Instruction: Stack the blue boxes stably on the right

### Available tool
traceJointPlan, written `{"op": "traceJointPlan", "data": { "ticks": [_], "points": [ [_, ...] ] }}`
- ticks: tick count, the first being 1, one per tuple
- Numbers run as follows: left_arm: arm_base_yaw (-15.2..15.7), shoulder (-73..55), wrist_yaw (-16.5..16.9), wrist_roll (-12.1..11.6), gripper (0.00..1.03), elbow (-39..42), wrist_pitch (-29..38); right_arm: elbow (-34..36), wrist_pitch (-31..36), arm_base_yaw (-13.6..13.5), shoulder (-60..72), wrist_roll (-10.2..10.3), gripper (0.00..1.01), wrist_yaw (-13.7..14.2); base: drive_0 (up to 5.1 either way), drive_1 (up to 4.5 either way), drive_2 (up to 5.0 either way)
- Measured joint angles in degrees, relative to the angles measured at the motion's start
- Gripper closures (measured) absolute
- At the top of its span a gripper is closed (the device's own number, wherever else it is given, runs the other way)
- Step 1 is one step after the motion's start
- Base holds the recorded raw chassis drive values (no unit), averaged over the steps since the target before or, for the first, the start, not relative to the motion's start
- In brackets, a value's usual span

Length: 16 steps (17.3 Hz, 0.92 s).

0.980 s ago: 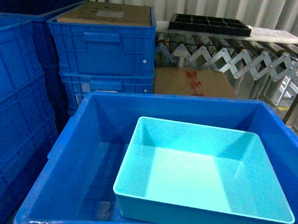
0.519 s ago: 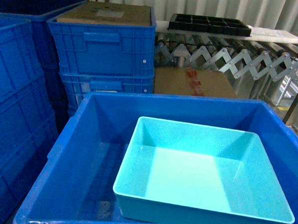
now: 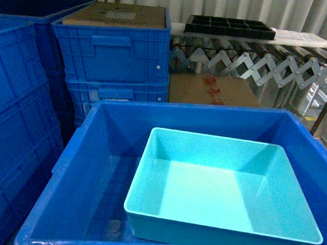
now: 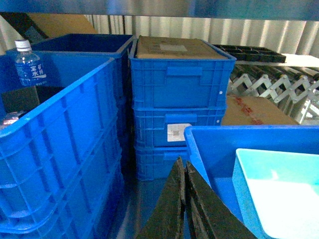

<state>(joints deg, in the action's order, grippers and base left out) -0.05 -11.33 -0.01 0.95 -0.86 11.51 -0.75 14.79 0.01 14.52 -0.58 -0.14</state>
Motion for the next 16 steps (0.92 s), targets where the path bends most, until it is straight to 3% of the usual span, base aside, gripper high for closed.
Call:
{"op": "traceJointPlan", "data": {
  "ticks": [2,4,6,7,16],
  "points": [
    [0.0,1.46,0.0,0.0,1.01,0.0,-1.6,0.0,-2.12,0.0,-1.88,0.0,0.99,-0.02,0.0,0.0,0.0],
    [0.0,8.7,0.07,-0.02,1.01,-0.04,-12.0,0.0,-3.54,0.0,-3.43,0.0,0.99,-0.02,0.0,0.0,0.0],
    [0.0,10.71,-0.17,-0.09,1.01,-0.31,-11.17,0.0,-4.94,0.0,-4.63,0.0,0.99,-0.02,0.0,0.0,0.0],
    [0.0,10.71,-0.07,-0.11,1.01,-0.04,-11.91,-0.04,-14.03,0.02,-10.84,0.0,0.99,0.02,0.0,0.0,0.0],
    [0.0,10.75,-0.02,-0.11,1.01,-0.04,-11.78,-0.04,-15.04,0.0,-14.25,0.02,0.99,0.13,0.0,0.0,0.0]
  ]
}}
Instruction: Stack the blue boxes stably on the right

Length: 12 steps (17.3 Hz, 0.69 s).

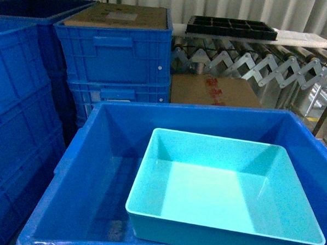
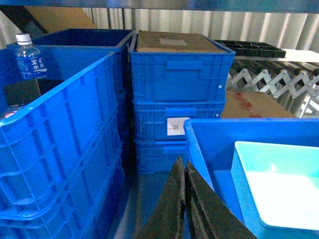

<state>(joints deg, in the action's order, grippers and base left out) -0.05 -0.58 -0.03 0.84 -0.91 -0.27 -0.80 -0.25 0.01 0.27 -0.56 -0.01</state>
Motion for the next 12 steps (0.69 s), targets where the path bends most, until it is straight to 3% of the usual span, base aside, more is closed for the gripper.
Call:
{"op": "traceJointPlan", "data": {
  "ticks": [1,2,4,12],
  "points": [
    [0.0,0.0,0.0,0.0,1.01,0.0,0.02,0.0,0.0,0.0,0.0,-0.02,0.97,0.02,0.0,0.0,0.0],
    [0.0,0.0,0.0,0.0,0.99,0.0,0.02,0.0,0.0,0.0,0.0,-0.02,0.89,0.0,0.0,0.0,0.0],
    [0.0,0.0,0.0,0.0,0.77,0.0,0.02,0.0,0.0,0.0,0.0,-0.02,0.67,0.0,0.0,0.0,0.0],
    [0.0,0.0,0.0,0.0,0.52,0.0,0.0,0.0,0.02,0.0,0.0,-0.02,0.43,0.0,0.0,0.0,0.0]
  ]
}}
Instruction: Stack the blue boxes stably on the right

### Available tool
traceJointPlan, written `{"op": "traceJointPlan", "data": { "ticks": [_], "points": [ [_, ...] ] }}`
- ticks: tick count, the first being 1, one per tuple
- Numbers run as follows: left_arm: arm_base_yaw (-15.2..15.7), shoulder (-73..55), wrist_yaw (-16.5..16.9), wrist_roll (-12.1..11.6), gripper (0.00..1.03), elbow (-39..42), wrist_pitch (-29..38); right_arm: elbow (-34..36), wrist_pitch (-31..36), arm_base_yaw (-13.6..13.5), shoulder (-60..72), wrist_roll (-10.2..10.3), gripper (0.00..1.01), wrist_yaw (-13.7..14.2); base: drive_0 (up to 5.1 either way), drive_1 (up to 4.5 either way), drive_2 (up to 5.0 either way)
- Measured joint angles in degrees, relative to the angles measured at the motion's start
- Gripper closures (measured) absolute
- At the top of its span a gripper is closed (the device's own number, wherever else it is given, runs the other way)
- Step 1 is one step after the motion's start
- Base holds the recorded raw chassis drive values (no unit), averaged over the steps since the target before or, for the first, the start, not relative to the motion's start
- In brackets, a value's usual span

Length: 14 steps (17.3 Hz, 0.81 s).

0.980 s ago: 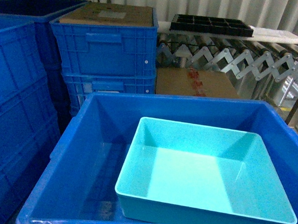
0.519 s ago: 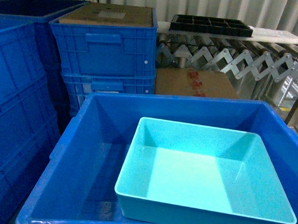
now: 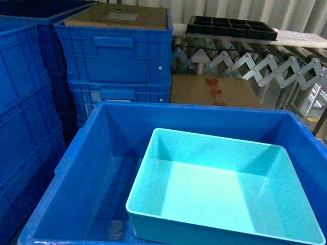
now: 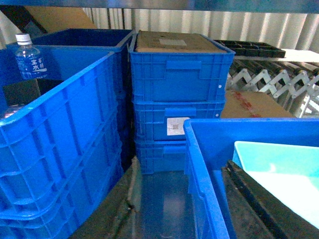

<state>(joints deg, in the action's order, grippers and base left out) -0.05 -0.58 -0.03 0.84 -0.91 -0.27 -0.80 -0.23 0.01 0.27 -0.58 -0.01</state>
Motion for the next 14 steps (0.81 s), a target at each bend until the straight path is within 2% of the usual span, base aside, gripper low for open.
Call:
{"op": "traceJointPlan", "data": {
  "ticks": [4,6,7,8,14],
  "points": [
    [0.0,0.0,0.0,0.0,0.41,0.0,0.02,0.0,-0.02,0.0,0.0,0.0,0.3,0.02,0.0,0.0,0.0],
    [0.0,0.0,0.02,0.0,0.14,0.0,0.02,0.0,0.0,0.0,0.0,0.0,0.02,0.0,0.0,0.0,0.0],
    [0.0,0.0,0.02,-0.07,0.03,0.0,0.02,0.0,0.0,0.0,0.0,0.11,0.04,0.02,0.0,0.0,0.0],
    [0.0,0.0,0.0,-0.04,0.06,0.0,0.02,0.0,0.0,0.0,0.0,0.11,0.03,0.0,0.0,0.0,0.0],
    [0.0,0.0,0.0,-0.04,0.05,0.0,0.0,0.0,-0.02,0.0,0.0,0.11,0.03,0.02,0.0,0.0,0.0]
  ]
}}
